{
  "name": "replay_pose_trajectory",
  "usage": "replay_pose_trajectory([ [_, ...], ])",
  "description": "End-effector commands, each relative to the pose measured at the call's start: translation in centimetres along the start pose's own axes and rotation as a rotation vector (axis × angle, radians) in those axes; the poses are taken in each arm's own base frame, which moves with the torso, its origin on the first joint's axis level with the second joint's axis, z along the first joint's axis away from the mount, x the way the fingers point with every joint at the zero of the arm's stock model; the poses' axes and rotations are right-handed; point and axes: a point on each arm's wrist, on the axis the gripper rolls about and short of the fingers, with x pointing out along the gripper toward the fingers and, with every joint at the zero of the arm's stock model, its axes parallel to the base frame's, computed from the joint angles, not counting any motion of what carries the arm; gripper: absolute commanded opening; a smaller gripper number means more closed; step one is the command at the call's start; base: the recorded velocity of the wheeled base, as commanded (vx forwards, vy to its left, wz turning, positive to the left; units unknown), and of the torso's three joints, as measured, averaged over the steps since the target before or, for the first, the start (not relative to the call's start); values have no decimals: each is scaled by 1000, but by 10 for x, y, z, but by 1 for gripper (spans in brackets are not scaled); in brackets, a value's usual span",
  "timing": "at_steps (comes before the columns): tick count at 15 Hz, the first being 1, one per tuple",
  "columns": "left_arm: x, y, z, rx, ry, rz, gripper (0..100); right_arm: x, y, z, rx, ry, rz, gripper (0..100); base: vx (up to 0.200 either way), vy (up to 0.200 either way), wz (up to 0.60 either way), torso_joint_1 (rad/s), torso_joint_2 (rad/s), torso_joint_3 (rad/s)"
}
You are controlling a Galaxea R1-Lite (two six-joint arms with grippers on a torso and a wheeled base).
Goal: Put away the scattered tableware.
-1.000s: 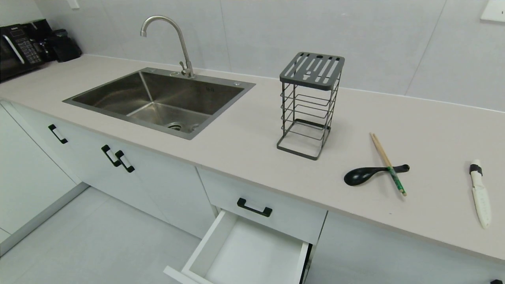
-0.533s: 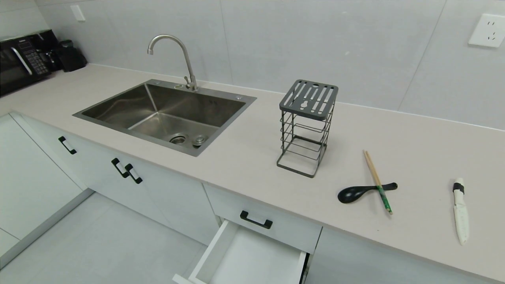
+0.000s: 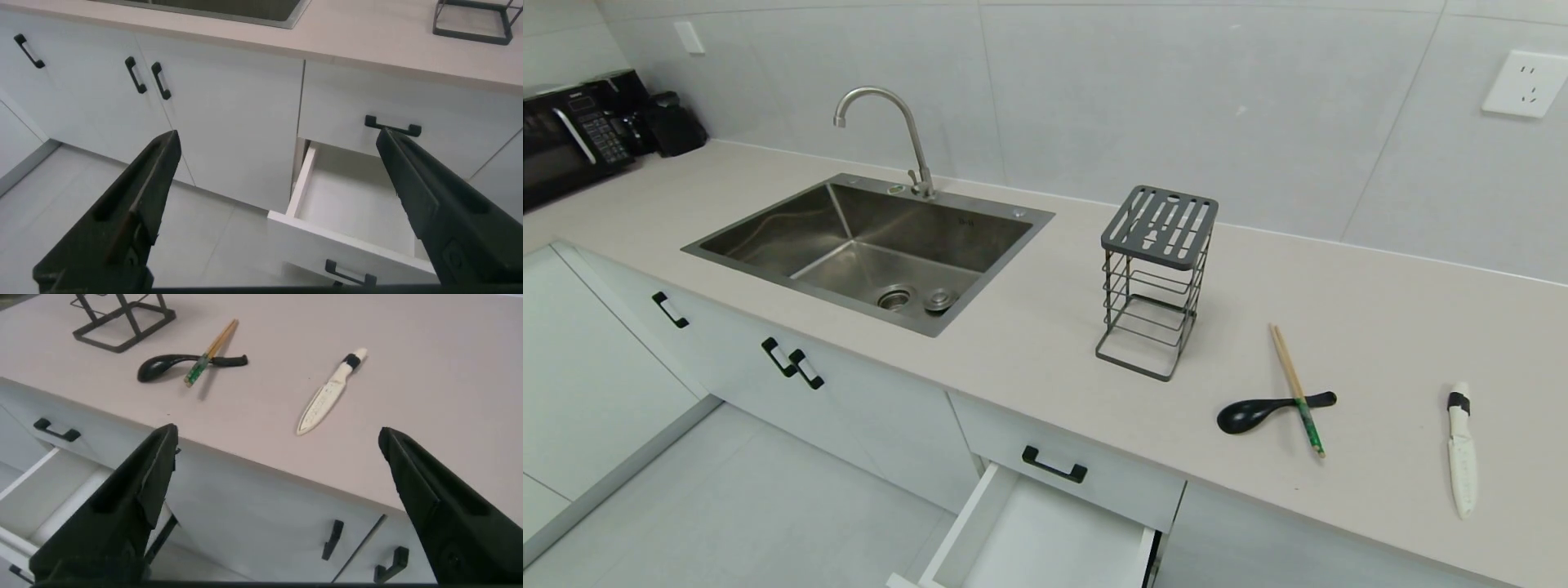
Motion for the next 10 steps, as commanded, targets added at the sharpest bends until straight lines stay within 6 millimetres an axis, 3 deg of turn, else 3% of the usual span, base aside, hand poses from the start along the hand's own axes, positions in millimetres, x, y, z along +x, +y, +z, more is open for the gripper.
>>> replay_pose_trajectory([
  [1, 0, 0, 0, 0, 1, 0, 100, 0, 0, 2, 1, -21, 1, 100, 0, 0, 0, 0, 0, 0],
  [3, 0, 0, 0, -2, 1, 0, 100, -1, 0, 16, -4, -159, 5, 100, 0, 0, 0, 0, 0, 0],
  [7, 0, 0, 0, -3, 1, 0, 100, -3, 1, 24, -20, -211, 50, 100, 0, 0, 0, 0, 0, 0],
  [10, 0, 0, 0, -3, 1, 0, 100, -6, 5, 61, -66, -219, 167, 100, 0, 0, 0, 0, 0, 0],
])
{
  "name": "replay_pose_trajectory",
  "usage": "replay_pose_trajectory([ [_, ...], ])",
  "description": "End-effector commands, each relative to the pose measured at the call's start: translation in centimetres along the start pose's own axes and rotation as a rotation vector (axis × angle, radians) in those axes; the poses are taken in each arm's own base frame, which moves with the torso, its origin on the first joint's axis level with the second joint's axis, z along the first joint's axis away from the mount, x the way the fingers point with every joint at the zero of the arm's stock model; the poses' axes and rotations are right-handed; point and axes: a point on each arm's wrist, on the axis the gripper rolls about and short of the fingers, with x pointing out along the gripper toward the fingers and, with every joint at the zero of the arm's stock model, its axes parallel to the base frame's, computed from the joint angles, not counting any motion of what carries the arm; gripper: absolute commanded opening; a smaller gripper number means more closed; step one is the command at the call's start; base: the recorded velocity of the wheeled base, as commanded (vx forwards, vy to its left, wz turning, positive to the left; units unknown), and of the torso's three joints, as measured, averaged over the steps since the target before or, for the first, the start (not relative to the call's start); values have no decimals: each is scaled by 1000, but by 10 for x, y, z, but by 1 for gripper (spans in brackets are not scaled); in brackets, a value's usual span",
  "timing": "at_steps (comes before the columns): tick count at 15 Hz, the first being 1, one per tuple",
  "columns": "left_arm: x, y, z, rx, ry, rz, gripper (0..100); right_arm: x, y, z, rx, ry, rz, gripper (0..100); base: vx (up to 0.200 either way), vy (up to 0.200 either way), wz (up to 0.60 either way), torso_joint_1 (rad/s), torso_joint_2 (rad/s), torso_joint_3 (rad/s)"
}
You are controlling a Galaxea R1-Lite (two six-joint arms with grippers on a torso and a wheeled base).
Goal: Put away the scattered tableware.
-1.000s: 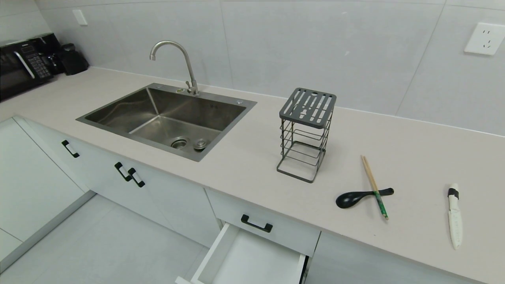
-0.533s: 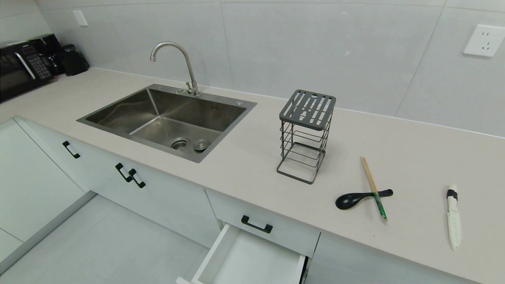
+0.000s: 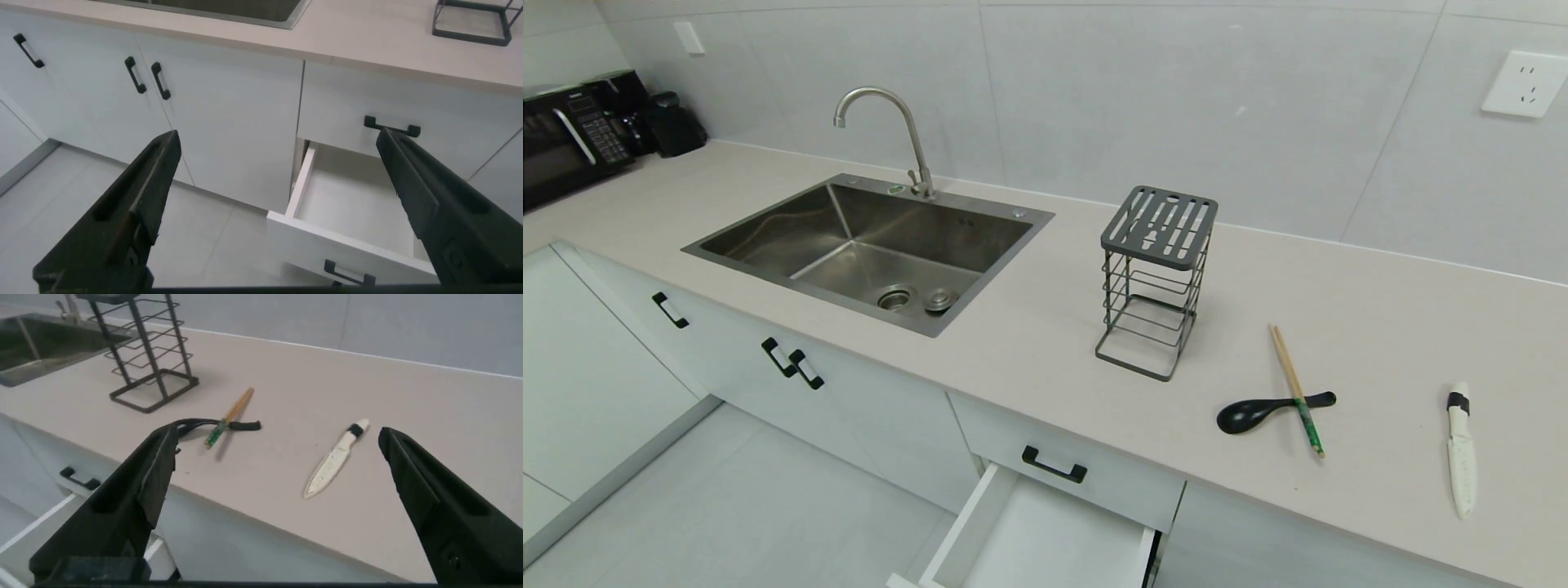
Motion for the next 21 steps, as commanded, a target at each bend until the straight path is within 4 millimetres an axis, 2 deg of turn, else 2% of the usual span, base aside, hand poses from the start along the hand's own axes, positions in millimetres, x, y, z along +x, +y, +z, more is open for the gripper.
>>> replay_pose_trajectory([
  [1, 0, 0, 0, 0, 1, 0, 100, 11, 0, 30, -11, 34, 84, 100, 0, 0, 0, 0, 0, 0],
  [4, 0, 0, 0, 0, 1, 0, 100, 19, 0, 39, -1, 101, 163, 100, 0, 0, 0, 0, 0, 0],
  [7, 0, 0, 0, 0, 1, 0, 100, 53, -4, 49, -19, 246, 258, 100, 0, 0, 0, 0, 0, 0],
  [9, 0, 0, 0, 0, 1, 0, 100, 67, -6, 49, -15, 305, 287, 100, 0, 0, 0, 0, 0, 0],
  [14, 0, 0, 0, -2, 1, 2, 100, 129, -4, 42, 25, 534, 424, 100, 0, 0, 0, 0, 0, 0],
  [16, 0, 0, 0, 0, 1, 0, 100, 154, 0, 34, 20, 627, 422, 100, 0, 0, 0, 0, 0, 0],
  [21, 0, 0, 0, -2, 1, 2, 100, 194, 6, 4, 35, 739, 432, 100, 0, 0, 0, 0, 0, 0],
])
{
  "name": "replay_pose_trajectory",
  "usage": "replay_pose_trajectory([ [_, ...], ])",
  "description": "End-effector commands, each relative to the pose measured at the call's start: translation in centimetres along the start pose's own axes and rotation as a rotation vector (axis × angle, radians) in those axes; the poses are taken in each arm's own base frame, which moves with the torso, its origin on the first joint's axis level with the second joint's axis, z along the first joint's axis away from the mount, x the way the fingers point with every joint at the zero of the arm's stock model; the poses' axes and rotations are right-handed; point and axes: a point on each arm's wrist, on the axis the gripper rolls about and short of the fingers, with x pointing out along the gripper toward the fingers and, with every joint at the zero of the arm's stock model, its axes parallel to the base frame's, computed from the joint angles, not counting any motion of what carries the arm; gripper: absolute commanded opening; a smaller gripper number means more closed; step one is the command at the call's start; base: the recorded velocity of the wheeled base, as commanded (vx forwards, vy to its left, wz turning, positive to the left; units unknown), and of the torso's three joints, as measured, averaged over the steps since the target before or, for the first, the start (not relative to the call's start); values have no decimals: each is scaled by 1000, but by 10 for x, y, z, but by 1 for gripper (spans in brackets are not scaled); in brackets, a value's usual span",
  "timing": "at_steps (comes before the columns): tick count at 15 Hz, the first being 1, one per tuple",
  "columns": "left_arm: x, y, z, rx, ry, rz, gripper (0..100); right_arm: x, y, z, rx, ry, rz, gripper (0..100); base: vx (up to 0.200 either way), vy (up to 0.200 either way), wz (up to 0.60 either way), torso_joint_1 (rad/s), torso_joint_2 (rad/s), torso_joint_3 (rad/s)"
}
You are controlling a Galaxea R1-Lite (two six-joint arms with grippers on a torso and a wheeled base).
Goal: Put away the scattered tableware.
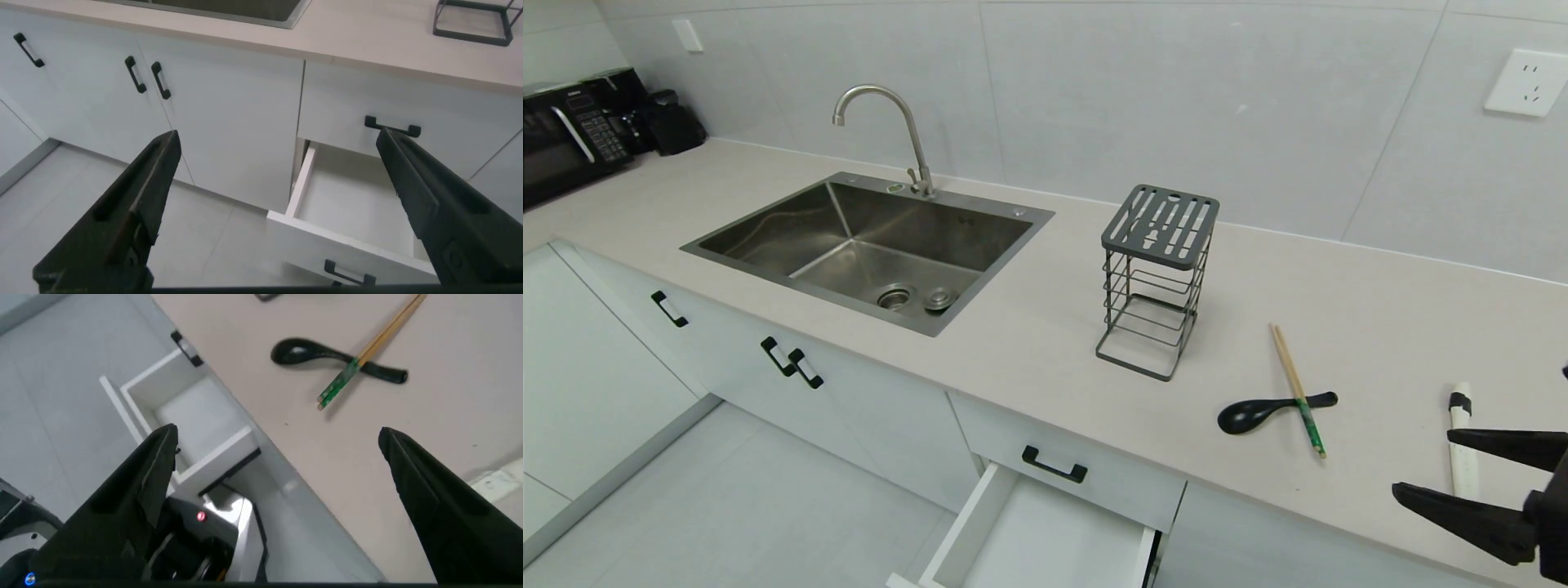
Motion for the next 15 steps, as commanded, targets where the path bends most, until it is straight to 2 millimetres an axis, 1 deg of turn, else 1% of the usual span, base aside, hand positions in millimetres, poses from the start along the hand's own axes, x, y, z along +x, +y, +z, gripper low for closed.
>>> replay_pose_trajectory([
  [1, 0, 0, 0, -1, 1, -2, 100, 37, -11, -4, 29, 99, 8, 100, 0, 0, 0, 0, 0, 0],
  [4, 0, 0, 0, -1, 1, 0, 100, 59, -18, -8, 61, 146, -31, 100, 0, 0, 0, 0, 0, 0],
  [5, 0, 0, 0, -1, 1, 0, 100, 60, -19, -8, 63, 147, -31, 100, 0, 0, 0, 0, 0, 0],
  [6, 0, 0, 0, 1, 1, 0, 100, 73, -23, -10, 63, 149, -36, 100, 0, 0, 0, 0, 0, 0],
  [7, 0, 0, 0, -1, 1, 0, 100, 77, -24, -10, 63, 150, -37, 100, 0, 0, 0, 0, 0, 0],
  [13, 0, 0, 0, -1, 1, 0, 100, 87, -26, -14, 64, 179, -65, 100, 0, 0, 0, 0, 0, 0],
  [15, 0, 0, 0, 1, 1, 0, 100, 93, -25, -14, 52, 191, -76, 100, 0, 0, 0, 0, 0, 0],
])
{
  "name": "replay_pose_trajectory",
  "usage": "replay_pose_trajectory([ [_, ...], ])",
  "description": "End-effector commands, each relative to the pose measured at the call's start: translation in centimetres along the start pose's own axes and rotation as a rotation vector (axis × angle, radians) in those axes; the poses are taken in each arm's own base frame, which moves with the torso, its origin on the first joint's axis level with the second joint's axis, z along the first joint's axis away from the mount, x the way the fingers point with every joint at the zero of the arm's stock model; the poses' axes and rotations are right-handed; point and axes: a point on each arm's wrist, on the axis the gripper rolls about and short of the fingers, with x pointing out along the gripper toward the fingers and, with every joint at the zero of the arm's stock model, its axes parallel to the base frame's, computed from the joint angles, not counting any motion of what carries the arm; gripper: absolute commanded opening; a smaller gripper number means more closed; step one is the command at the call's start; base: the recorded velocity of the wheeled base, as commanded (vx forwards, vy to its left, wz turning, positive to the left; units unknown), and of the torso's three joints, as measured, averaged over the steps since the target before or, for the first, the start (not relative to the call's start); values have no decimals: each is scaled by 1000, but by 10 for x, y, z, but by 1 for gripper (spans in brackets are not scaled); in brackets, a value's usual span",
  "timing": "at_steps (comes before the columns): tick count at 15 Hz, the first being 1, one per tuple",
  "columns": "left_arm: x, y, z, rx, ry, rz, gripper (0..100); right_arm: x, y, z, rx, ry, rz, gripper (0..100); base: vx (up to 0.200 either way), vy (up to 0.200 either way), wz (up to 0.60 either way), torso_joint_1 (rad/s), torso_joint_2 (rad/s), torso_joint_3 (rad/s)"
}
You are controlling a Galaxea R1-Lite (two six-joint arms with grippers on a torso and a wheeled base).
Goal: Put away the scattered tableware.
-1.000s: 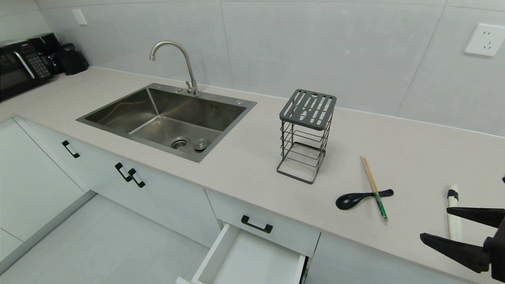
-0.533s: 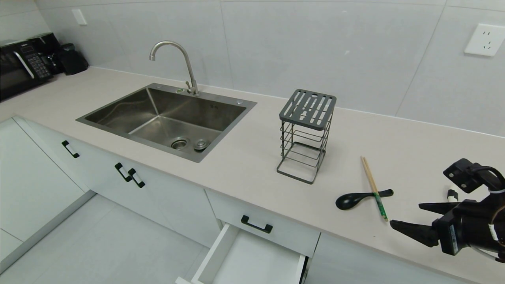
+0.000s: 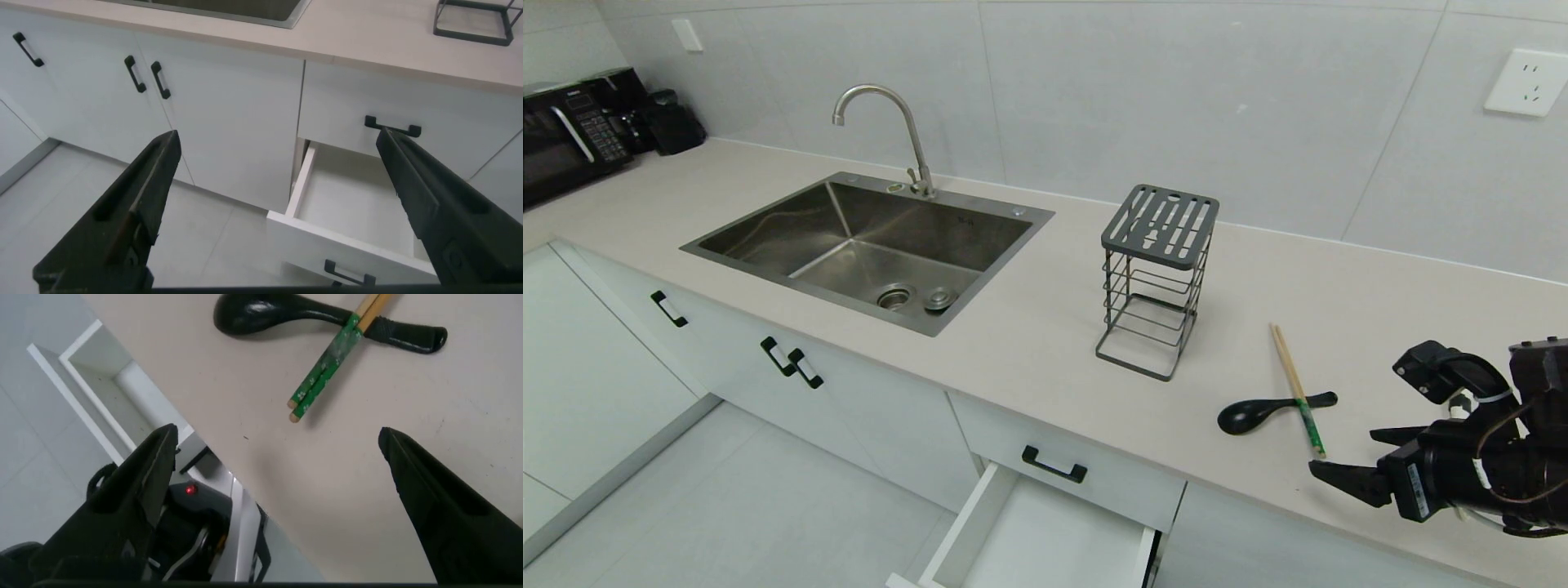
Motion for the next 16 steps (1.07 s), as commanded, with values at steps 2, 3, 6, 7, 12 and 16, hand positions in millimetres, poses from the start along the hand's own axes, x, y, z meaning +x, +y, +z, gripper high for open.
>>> replay_pose_trajectory([
  [2, 0, 0, 0, -1, 1, 0, 100, 16, 1, 0, -6, 28, 17, 100, 0, 0, 0, 0, 0, 0],
  [3, 0, 0, 0, 1, 1, 0, 100, 22, 1, 1, -7, 33, 15, 100, 0, 0, 0, 0, 0, 0],
  [6, 0, 0, 0, -1, 1, 0, 100, 34, -2, 6, -4, 43, 4, 100, 0, 0, 0, 0, 0, 0],
  [7, 0, 0, 0, -1, 1, 0, 100, 38, -3, 5, -4, 54, 2, 100, 0, 0, 0, 0, 0, 0],
  [12, 0, 0, 0, -1, 1, 0, 100, 54, -7, 7, 0, 68, -14, 100, 0, 0, 0, 0, 0, 0],
  [16, 0, 0, 0, 1, 1, 0, 100, 63, -9, 8, 0, 78, -19, 100, 0, 0, 0, 0, 0, 0],
])
